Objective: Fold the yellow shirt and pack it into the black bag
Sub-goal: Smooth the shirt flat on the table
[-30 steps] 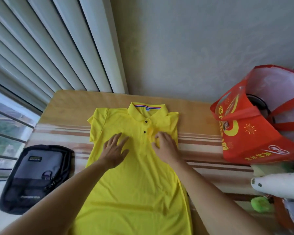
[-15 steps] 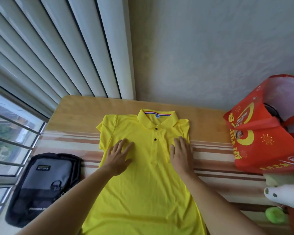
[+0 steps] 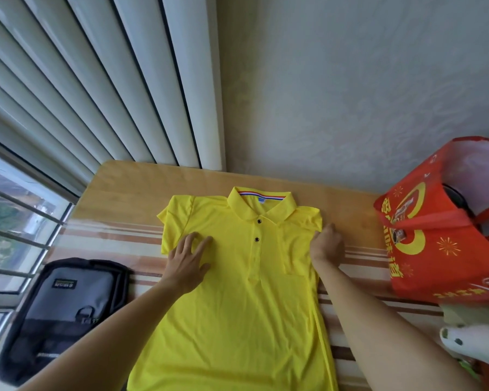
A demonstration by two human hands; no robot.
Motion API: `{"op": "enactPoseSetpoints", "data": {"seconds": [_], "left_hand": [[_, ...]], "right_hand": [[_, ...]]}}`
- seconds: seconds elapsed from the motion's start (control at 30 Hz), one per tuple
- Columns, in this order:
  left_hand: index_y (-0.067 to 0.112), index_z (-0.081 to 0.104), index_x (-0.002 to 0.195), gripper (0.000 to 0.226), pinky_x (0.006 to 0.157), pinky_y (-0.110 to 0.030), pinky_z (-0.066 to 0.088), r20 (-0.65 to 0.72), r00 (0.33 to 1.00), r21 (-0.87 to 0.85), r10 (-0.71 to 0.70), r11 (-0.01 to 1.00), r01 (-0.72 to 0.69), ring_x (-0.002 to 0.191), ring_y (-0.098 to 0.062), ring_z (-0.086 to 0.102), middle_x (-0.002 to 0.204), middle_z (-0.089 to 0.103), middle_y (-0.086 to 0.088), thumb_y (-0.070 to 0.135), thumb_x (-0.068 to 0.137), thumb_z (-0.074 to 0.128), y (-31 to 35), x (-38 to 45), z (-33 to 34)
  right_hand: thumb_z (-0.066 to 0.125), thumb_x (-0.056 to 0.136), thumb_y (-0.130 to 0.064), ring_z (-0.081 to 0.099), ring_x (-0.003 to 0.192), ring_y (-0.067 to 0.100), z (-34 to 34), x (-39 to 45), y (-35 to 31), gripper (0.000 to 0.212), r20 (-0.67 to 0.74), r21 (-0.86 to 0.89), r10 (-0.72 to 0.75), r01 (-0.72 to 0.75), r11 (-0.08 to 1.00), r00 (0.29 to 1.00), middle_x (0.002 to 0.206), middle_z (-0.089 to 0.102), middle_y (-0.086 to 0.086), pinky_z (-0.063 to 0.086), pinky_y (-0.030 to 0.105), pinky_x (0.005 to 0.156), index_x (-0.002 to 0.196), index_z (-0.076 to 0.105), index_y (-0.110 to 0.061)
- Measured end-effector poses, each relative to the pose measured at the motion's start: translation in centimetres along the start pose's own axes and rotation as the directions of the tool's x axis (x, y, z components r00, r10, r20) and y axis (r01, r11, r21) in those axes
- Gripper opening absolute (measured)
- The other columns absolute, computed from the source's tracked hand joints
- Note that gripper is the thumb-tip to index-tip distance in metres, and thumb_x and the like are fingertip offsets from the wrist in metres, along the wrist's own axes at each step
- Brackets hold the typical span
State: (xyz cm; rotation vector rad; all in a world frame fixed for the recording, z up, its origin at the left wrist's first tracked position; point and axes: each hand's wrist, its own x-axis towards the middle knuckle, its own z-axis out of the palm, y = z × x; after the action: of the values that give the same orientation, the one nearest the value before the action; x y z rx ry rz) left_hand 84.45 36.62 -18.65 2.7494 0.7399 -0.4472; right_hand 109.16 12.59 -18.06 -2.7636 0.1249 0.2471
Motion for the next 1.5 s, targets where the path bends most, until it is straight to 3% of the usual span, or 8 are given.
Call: {"op": "enactPoseSetpoints", "data": {"seconds": [0.23, 0.43, 0.63, 0.87, 1.03, 1.2, 1.3, 1.5], "left_hand": [[0.015, 0.047, 0.136, 0.044, 0.095, -0.05, 0.047, -0.17, 0.97, -0.255, -0.175, 0.958, 0.129, 0.12, -0.036, 0.044, 0.135, 0.038, -0.014, 0.023, 0.093, 0.055, -1.2, 1.5, -3.0], [0.001, 0.045, 0.119, 0.033, 0.097, -0.051, 0.04, -0.054, 0.814, -0.507, -0.578, 0.718, 0.477, 0.116, -0.041, 0.043, 0.121, 0.044, -0.024, 0.008, 0.087, 0.049, -4.4, 3.5, -3.9], [0.008, 0.043, 0.105, 0.042, 0.079, -0.042, 0.053, 0.122, 0.778, -0.686, -0.617, 0.514, 0.515, 0.097, -0.035, 0.061, 0.101, 0.064, -0.013, 0.017, 0.074, 0.07, -6.5, 4.8, -4.2], [0.011, 0.063, 0.086, 0.016, 0.068, -0.035, 0.052, 0.193, 0.784, -0.678, -0.59, 0.498, 0.541, 0.087, -0.031, 0.065, 0.086, 0.07, -0.009, 0.016, 0.072, 0.067, -7.4, 4.9, -4.9], [0.011, 0.067, 0.086, 0.038, 0.064, -0.039, 0.05, 0.204, 0.847, -0.773, -0.491, 0.45, 0.447, 0.079, -0.029, 0.064, 0.079, 0.068, -0.011, 0.036, 0.058, 0.059, -6.8, 4.6, -6.0], [0.018, 0.071, 0.091, 0.022, 0.079, -0.046, 0.058, 0.289, 0.874, -0.922, -0.391, 0.131, 0.363, 0.088, -0.027, 0.069, 0.097, 0.074, -0.012, 0.03, 0.075, 0.063, -8.0, 4.1, -6.3], [0.006, 0.067, 0.093, 0.027, 0.065, -0.038, 0.048, 0.381, 0.874, -0.921, -0.301, -0.039, 0.388, 0.076, -0.024, 0.059, 0.086, 0.063, -0.013, 0.027, 0.076, 0.068, -9.3, 3.5, -6.4], [0.015, 0.05, 0.094, 0.032, 0.065, -0.034, 0.045, 0.274, 0.721, -0.957, -0.636, -0.105, 0.272, 0.082, -0.023, 0.054, 0.091, 0.056, -0.006, 0.006, 0.076, 0.075, -11.2, 3.2, -5.4]], "right_hand": [[0.071, 0.081, -0.012, 0.059, 0.097, 0.044, 1.0, -1.2, -3.6, 0.026, -0.132, -0.082, -0.269, 0.26, 0.962, 0.954, 0.102, 0.057, 0.022, 0.051, 0.048, 0.074, 0.099, 0.054, -0.003], [0.06, 0.087, -0.01, 0.063, 0.092, 0.034, 5.4, -5.8, -13.5, 0.007, 0.206, 0.216, -0.604, 0.566, 0.795, 0.77, 0.094, 0.065, 0.01, 0.052, 0.042, 0.073, 0.085, 0.066, -0.013], [0.053, 0.093, -0.005, 0.052, 0.126, 0.021, 8.2, -9.5, -20.7, 0.04, 0.359, 0.397, -0.735, 0.618, 0.678, 0.576, 0.135, 0.056, 0.002, 0.043, 0.034, 0.105, 0.131, 0.06, -0.016], [0.058, 0.092, -0.012, 0.046, 0.134, 0.025, 10.5, -10.5, -25.4, 0.059, 0.563, 0.394, -0.664, 0.547, 0.739, 0.492, 0.147, 0.049, 0.006, 0.042, 0.039, 0.11, 0.148, 0.042, -0.019], [0.064, 0.087, -0.013, 0.055, 0.12, 0.03, 11.1, -10.3, -26.5, 0.035, 0.533, 0.325, -0.645, 0.571, 0.754, 0.548, 0.127, 0.064, 0.013, 0.042, 0.031, 0.098, 0.122, 0.067, -0.009], [0.063, 0.084, -0.01, 0.058, 0.083, 0.018, 10.7, -10.0, -26.8, 0.016, 0.473, 0.469, -0.658, 0.465, 0.751, 0.586, 0.096, 0.069, 0.004, 0.043, 0.026, 0.074, 0.087, 0.072, -0.022], [0.063, 0.082, -0.011, 0.059, 0.081, 0.02, 11.0, -10.1, -26.7, 0.019, 0.494, 0.455, -0.657, 0.475, 0.753, 0.569, 0.093, 0.069, 0.003, 0.04, 0.024, 0.071, 0.081, 0.067, -0.029], [0.057, 0.083, -0.004, 0.055, 0.106, 0.028, 11.1, -9.8, -26.4, 0.023, 0.511, 0.307, -0.606, 0.53, 0.791, 0.609, 0.115, 0.06, 0.01, 0.04, 0.027, 0.081, 0.098, 0.067, -0.018]]}}
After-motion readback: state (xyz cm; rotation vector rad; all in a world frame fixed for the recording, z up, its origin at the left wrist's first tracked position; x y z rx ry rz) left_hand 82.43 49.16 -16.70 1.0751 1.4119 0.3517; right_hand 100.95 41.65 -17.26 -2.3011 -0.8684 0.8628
